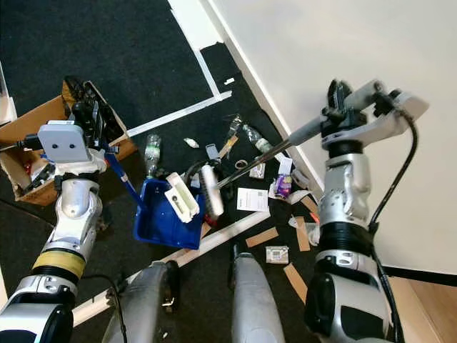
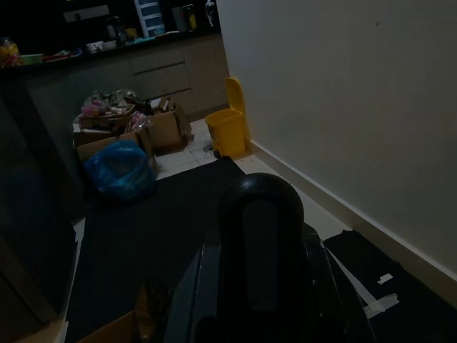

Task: Sweep floor

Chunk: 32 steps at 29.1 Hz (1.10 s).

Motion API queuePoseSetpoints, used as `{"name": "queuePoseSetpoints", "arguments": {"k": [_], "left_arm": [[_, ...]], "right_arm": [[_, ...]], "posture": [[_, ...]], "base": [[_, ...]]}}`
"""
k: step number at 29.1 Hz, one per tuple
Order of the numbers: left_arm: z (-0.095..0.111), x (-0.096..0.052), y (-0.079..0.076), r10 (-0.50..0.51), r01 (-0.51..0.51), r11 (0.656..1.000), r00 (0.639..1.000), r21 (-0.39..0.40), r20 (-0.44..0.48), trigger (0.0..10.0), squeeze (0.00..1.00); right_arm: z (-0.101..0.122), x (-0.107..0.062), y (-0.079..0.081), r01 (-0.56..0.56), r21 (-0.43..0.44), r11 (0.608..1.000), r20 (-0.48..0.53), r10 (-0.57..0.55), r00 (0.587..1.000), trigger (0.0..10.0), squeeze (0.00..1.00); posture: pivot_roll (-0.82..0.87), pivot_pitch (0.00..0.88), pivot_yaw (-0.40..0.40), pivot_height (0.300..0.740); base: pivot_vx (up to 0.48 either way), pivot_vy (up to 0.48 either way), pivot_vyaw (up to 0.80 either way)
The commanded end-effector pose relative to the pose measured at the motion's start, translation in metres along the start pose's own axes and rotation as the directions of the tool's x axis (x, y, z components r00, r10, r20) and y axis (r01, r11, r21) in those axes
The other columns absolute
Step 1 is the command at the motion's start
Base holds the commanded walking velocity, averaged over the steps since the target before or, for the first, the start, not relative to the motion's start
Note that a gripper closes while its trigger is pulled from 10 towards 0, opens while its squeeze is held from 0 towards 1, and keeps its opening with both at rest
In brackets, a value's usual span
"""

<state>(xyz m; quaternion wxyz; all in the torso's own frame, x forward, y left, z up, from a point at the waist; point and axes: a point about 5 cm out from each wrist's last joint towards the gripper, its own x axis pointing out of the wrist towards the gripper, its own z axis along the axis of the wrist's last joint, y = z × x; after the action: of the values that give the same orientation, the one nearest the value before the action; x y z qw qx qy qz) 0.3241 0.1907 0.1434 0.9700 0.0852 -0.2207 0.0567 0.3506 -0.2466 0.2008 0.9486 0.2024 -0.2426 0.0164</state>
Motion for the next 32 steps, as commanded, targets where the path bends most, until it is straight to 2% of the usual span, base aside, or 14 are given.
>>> {"name": "queuePoseSetpoints", "arguments": {"k": [1, 3, 4, 8, 14, 18, 21, 22, 23, 24, 28, 32], "left_arm": [[-0.038, -0.031, -0.001, -0.017, 0.025, 0.999, 0.977, 0.036, -0.214, 10.0, 0.00], [-0.038, -0.031, -0.001, -0.016, 0.024, 0.999, 0.977, 0.036, -0.213, 10.0, 0.00], [-0.038, -0.031, -0.001, -0.016, 0.024, 0.999, 0.977, 0.036, -0.213, 10.0, 0.00], [-0.038, -0.034, -0.001, -0.013, 0.022, 0.999, 0.977, 0.039, -0.211, 10.0, 0.00], [-0.039, -0.036, 0.000, -0.015, 0.024, 0.999, 0.978, 0.042, -0.210, 10.0, 0.00], [-0.038, -0.037, 0.000, -0.019, 0.029, 0.999, 0.978, 0.042, -0.205, 10.0, 0.00], [-0.038, -0.038, 0.000, -0.023, 0.032, 0.999, 0.978, 0.044, -0.206, 10.0, 0.00], [-0.038, -0.039, 0.000, -0.025, 0.035, 0.998, 0.978, 0.045, -0.207, 10.0, 0.00], [-0.038, -0.039, 0.000, -0.025, 0.035, 0.998, 0.978, 0.045, -0.207, 10.0, 0.00], [-0.039, -0.040, 0.000, -0.025, 0.036, 0.998, 0.978, 0.045, -0.208, 10.0, 0.00], [-0.039, -0.039, -0.002, -0.028, 0.038, 0.998, 0.978, 0.044, -0.208, 10.0, 0.00], [-0.038, -0.037, -0.003, -0.028, 0.037, 0.998, 0.978, 0.040, -0.207, 10.0, 0.00]], "right_arm": [[0.005, -0.001, -0.007, 0.021, -0.055, 0.998, 0.008, -0.020, 1.000, 10.0, 0.00], [0.002, 0.000, -0.008, 0.034, -0.127, 0.991, -0.024, -0.037, 0.999, 10.0, 0.00], [0.002, 0.000, -0.008, 0.034, -0.127, 0.991, -0.024, -0.037, 0.999, 10.0, 0.00], [0.001, 0.000, -0.010, 0.037, -0.224, 0.974, -0.052, -0.050, 0.997, 10.0, 0.00], [0.003, -0.001, -0.010, 0.039, -0.238, 0.970, -0.033, -0.049, 0.998, 10.0, 0.00], [-0.016, -0.008, -0.011, 0.027, -0.293, 0.956, -0.143, -0.072, 0.987, 10.0, 0.00], [-0.031, -0.014, -0.006, 0.014, -0.266, 0.964, -0.201, -0.069, 0.977, 10.0, 0.00], [-0.044, -0.019, 0.003, 0.016, -0.205, 0.979, -0.234, -0.064, 0.970, 10.0, 0.00], [-0.044, -0.019, 0.003, 0.016, -0.205, 0.979, -0.234, -0.064, 0.970, 10.0, 0.00], [-0.049, -0.021, 0.009, 0.024, -0.148, 0.989, -0.241, -0.059, 0.969, 10.0, 0.00], [-0.051, -0.020, 0.012, 0.064, -0.079, 0.995, -0.227, -0.081, 0.971, 10.0, 0.00], [-0.049, -0.017, 0.016, 0.063, -0.057, 0.996, -0.206, -0.073, 0.976, 10.0, 0.00]], "posture": [[0.08, 0.318, -0.046, 0.740], [0.08, 0.318, -0.046, 0.740], [0.08, 0.318, -0.046, 0.740], [0.08, 0.321, -0.052, 0.740], [0.08, 0.330, -0.051, 0.740], [0.09, 0.346, -0.050, 0.740], [0.08, 0.349, -0.049, 0.740], [0.08, 0.351, -0.047, 0.740], [0.08, 0.351, -0.047, 0.740], [0.08, 0.351, -0.047, 0.740], [0.08, 0.347, -0.046, 0.740], [0.08, 0.344, -0.049, 0.740]], "base": [[0.000, 0.000, 0.00], [0.000, 0.000, 0.00], [0.000, 0.000, 0.00], [0.000, 0.000, 0.00], [0.000, 0.000, 0.00], [0.000, 0.000, 0.00], [0.000, 0.000, 0.00], [0.000, 0.000, 0.00], [0.000, 0.000, 0.00], [0.000, 0.000, 0.00], [0.000, 0.000, 0.00], [0.000, 0.000, 0.00]]}}
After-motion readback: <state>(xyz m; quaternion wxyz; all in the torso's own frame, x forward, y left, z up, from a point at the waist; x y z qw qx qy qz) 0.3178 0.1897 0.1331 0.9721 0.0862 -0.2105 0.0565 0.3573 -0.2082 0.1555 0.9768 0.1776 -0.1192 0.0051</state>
